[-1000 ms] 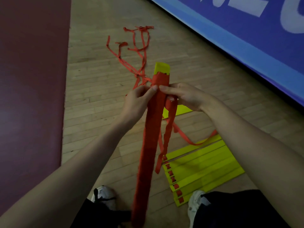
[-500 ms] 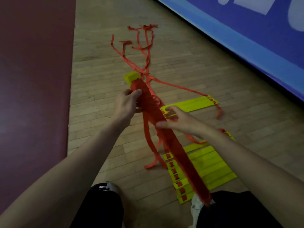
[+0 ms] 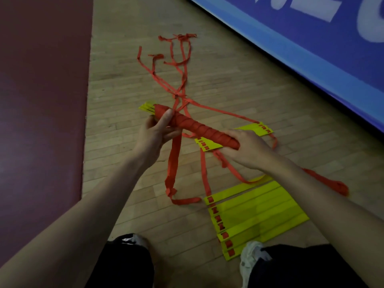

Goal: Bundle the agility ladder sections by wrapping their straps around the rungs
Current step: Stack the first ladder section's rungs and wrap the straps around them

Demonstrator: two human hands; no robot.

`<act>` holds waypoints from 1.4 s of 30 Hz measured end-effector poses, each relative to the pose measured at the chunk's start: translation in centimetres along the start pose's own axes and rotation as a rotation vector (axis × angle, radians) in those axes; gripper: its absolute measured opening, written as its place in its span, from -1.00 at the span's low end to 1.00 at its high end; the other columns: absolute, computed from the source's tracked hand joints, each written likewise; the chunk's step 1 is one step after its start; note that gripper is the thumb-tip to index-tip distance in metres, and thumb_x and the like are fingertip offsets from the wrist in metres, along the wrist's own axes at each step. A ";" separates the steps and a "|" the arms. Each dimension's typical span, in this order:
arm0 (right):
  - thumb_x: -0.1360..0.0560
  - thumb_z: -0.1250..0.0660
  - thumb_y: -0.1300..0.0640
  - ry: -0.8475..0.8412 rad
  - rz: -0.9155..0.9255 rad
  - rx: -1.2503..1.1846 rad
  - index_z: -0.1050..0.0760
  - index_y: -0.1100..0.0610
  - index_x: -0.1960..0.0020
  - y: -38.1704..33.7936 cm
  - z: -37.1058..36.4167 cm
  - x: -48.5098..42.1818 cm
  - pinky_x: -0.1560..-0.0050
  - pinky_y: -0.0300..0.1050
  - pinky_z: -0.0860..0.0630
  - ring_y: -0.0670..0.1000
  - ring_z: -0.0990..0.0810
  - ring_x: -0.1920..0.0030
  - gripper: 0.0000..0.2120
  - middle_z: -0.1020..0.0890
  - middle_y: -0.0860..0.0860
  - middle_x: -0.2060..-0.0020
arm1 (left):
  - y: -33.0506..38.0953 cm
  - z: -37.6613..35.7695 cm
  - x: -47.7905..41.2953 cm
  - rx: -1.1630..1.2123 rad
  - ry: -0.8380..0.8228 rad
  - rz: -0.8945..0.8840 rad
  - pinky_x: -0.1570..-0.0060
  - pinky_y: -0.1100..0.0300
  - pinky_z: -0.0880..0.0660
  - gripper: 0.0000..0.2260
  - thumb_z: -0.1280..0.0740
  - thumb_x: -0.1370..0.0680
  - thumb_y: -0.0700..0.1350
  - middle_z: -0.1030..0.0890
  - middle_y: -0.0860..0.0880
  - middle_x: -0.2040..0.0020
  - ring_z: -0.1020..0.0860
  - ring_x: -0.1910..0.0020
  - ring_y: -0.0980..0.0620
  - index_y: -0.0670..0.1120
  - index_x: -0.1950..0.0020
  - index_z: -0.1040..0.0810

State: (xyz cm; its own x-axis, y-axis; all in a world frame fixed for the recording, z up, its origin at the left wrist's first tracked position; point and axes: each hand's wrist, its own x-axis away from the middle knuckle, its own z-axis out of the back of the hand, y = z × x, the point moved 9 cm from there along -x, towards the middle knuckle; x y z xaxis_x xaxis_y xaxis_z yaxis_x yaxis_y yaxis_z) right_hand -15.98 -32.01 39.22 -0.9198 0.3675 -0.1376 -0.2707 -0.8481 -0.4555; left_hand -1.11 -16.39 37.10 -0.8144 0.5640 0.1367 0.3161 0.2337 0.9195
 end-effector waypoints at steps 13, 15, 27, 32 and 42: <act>-0.30 -0.47 -0.12 -0.440 -0.226 -0.578 -0.56 0.34 0.12 1.2 -1.3 3.4 0.34 -0.04 -0.49 0.07 -0.55 0.47 -0.51 -0.59 0.09 0.45 | -0.7 -3.2 2.7 -0.297 -0.207 -0.046 0.31 0.14 -0.51 -0.70 -0.31 -0.47 0.11 -0.63 -0.02 0.28 -0.59 0.35 0.00 -0.13 0.07 -0.55; -0.25 -0.45 -0.14 -0.496 -0.263 -0.641 -0.59 0.30 0.06 1.5 -1.6 3.8 0.35 -0.08 -0.51 0.09 -0.57 0.42 -0.48 -0.61 0.13 0.37 | -1.0 -3.7 2.9 -0.324 -0.234 -0.022 0.42 0.20 -0.46 -0.77 -0.30 -0.52 0.03 -0.59 -0.01 0.36 -0.53 0.47 0.03 -0.14 0.13 -0.51; -0.53 -0.31 0.22 -0.319 -0.366 -0.779 -0.51 0.31 -0.09 3.4 -0.2 2.8 0.49 -0.29 -0.51 -0.11 -0.58 0.50 -0.80 -0.58 0.10 0.33 | -2.3 -4.7 2.2 -0.364 -0.230 0.042 0.50 0.29 -0.45 -0.89 -0.33 -0.56 -0.17 -0.52 0.02 0.44 -0.41 0.57 0.15 -0.15 0.16 -0.51; -0.30 -0.49 0.19 -0.406 -0.322 -0.755 -0.39 0.04 -0.05 2.3 -0.1 3.3 0.51 -0.18 -0.50 -0.08 -0.57 0.47 -0.59 -0.58 0.12 0.11 | -2.3 -4.8 2.3 -0.384 -0.325 0.053 0.37 0.24 -0.51 -0.82 -0.30 -0.57 -0.18 -0.55 0.03 0.42 -0.50 0.47 0.11 -0.30 -0.05 -0.53; -0.26 -0.50 -0.05 -0.174 -0.116 -0.561 -0.49 -0.01 0.02 2.9 0.6 2.6 0.22 -0.11 -0.57 0.06 -0.65 0.22 -0.64 -0.64 -0.07 0.19 | -3.1 -5.1 2.9 -0.304 -0.340 0.088 0.10 0.09 -0.60 -0.87 -0.29 -0.56 -0.15 -0.69 -0.07 0.23 -0.67 0.22 0.01 -0.18 0.05 -0.59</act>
State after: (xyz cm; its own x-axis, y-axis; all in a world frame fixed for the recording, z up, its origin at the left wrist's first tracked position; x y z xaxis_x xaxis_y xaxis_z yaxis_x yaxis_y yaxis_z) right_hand -19.37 -33.72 38.11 -0.9390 0.3376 0.0653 -0.2243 -0.4574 -0.8605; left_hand -6.93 -19.52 36.57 -0.5690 0.8109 0.1369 0.1787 -0.0406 0.9831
